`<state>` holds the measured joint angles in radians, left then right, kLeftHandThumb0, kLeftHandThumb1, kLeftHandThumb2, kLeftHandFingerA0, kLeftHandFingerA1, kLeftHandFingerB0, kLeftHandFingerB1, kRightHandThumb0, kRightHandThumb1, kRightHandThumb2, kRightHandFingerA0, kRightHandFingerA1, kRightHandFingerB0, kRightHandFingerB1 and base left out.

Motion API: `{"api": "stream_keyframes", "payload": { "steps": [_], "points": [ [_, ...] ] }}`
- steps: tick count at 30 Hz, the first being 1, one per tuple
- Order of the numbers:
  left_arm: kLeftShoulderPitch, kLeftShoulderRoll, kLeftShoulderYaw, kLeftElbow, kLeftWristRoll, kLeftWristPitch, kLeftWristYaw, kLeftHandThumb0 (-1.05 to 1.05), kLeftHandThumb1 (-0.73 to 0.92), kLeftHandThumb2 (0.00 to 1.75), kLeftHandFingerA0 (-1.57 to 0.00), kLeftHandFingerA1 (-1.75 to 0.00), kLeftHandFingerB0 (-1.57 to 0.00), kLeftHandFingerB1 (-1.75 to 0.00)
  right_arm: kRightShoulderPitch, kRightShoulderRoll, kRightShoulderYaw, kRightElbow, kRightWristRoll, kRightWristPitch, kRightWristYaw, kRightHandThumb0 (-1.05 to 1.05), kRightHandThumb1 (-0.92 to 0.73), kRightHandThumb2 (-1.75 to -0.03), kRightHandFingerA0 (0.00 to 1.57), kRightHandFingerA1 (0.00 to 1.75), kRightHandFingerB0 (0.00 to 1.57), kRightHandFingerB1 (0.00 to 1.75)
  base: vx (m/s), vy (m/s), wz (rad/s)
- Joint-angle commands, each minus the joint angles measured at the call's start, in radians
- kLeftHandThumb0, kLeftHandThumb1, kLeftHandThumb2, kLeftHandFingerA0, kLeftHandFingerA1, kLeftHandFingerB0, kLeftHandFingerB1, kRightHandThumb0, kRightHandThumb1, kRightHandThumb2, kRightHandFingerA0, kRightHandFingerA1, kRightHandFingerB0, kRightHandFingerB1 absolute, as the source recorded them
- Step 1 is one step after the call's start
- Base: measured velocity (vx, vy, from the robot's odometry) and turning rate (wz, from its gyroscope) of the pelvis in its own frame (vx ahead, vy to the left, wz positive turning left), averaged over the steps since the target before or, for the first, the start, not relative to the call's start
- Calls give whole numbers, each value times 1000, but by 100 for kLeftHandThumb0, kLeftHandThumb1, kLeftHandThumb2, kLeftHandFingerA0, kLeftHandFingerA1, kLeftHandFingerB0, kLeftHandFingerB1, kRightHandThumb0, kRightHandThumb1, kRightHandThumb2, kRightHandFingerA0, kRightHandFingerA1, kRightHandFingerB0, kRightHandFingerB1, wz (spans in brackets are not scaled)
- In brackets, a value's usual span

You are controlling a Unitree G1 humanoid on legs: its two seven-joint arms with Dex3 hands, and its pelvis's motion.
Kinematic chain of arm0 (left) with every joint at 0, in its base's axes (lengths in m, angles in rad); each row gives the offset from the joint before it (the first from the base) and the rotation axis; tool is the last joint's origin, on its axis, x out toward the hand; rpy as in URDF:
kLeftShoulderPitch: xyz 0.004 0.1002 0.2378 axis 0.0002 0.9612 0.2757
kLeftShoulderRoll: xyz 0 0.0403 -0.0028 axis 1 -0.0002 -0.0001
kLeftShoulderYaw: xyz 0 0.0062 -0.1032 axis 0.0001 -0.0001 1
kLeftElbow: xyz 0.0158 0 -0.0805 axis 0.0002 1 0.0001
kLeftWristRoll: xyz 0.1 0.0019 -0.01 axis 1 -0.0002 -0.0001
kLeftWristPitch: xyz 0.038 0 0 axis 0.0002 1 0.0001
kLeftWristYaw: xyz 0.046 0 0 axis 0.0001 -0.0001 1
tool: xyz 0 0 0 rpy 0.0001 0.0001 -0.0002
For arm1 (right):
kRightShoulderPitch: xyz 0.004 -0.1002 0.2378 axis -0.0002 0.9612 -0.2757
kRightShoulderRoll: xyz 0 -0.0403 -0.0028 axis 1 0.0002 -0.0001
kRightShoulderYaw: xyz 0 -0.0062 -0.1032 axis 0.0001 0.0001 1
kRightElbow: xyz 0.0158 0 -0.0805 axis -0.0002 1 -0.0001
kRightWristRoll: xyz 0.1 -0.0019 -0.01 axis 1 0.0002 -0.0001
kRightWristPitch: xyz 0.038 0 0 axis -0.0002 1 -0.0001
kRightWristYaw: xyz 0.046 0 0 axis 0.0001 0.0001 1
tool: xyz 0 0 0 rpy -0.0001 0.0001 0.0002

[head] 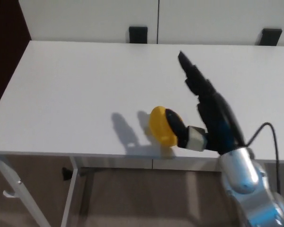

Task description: The robot uses its right hand to push the yellow duck toy to the center of the white desk.

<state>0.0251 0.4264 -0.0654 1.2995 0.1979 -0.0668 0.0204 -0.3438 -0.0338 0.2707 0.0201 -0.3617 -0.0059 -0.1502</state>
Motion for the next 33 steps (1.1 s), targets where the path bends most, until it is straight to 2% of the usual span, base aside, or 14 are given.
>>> {"api": "stream_keyframes", "payload": {
  "steps": [1,4,5,13,15,16,17,18,22,23,26,27,29,33],
  "points": [
    [3,-2,6,11,5,-27,11,-19,58,73,-88,-87,-91,-87,142,-137,-164,-332,178,2,178,-99,-92,-71,0,0,0,0,0,0,0],
    [9,-1,17,7,-7,-29,7,-15,60,79,-87,-87,-88,-85,241,-223,-316,-405,245,-13,216,-95,-92,-73,0,0,0,0,0,0,0],
    [12,0,12,2,-2,-31,8,-18,60,74,-86,-90,-90,-86,314,-277,-445,-408,298,-35,245,-105,-85,-119,0,13,0,2,0,0,0],
    [24,9,8,7,3,-36,7,-20,61,72,-86,-86,-87,-85,641,-418,-1078,-286,583,-29,381,-97,-78,-109,0,22,0,9,0,0,0],
    [24,9,8,7,3,-36,7,-20,61,72,-86,-86,-87,-85,641,-418,-1078,-286,583,-29,381,-97,-78,-109,0,22,0,9,0,0,0],
    [23,14,7,8,5,-43,5,-18,59,77,-87,-84,-89,-84,679,-424,-1190,-229,623,-6,367,-86,-69,-106,0,45,6,26,0,0,0],
    [23,15,7,8,5,-44,5,-18,59,77,-87,-84,-89,-84,687,-424,-1212,-222,630,8,362,-86,-69,-106,0,45,6,26,0,0,0],
    [21,18,12,9,1,-40,5,-17,60,77,-88,-86,-92,-86,697,-416,-1319,-180,683,101,313,-73,-65,-98,14,63,6,50,0,0,0],
    [22,21,18,8,-5,-36,4,-16,63,70,-87,-85,-89,-85,727,-407,-1396,-129,658,127,242,-68,-63,-97,28,70,11,54,0,0,0],
    [22,21,19,8,-6,-32,6,-17,63,74,-86,-83,-87,-82,732,-407,-1410,-59,651,93,219,-55,-68,-60,34,84,16,55,0,0,0],
    [22,21,20,9,-7,-28,8,-17,63,74,-86,-83,-87,-82,733,-408,-1426,24,649,51,201,-55,-68,-60,34,84,16,55,0,0,0],
    [16,22,22,7,-9,-28,5,-19,63,75,-86,-83,-88,-84,715,-435,-1401,232,603,-47,161,-42,-67,-60,57,79,27,57,0,0,0],
    [12,22,23,7,-10,-30,5,-19,60,76,-88,-85,-90,-85,695,-469,-1360,434,553,-121,136,-22,-65,-64,70,71,45,58,0,0,0],
    [13,20,27,5,-14,-33,3,-18,61,76,-86,-83,-89,-85,682,-497,-1268,654,465,-176,109,-11,-59,-78,70,72,47,63,0,0,0]
  ]
}}
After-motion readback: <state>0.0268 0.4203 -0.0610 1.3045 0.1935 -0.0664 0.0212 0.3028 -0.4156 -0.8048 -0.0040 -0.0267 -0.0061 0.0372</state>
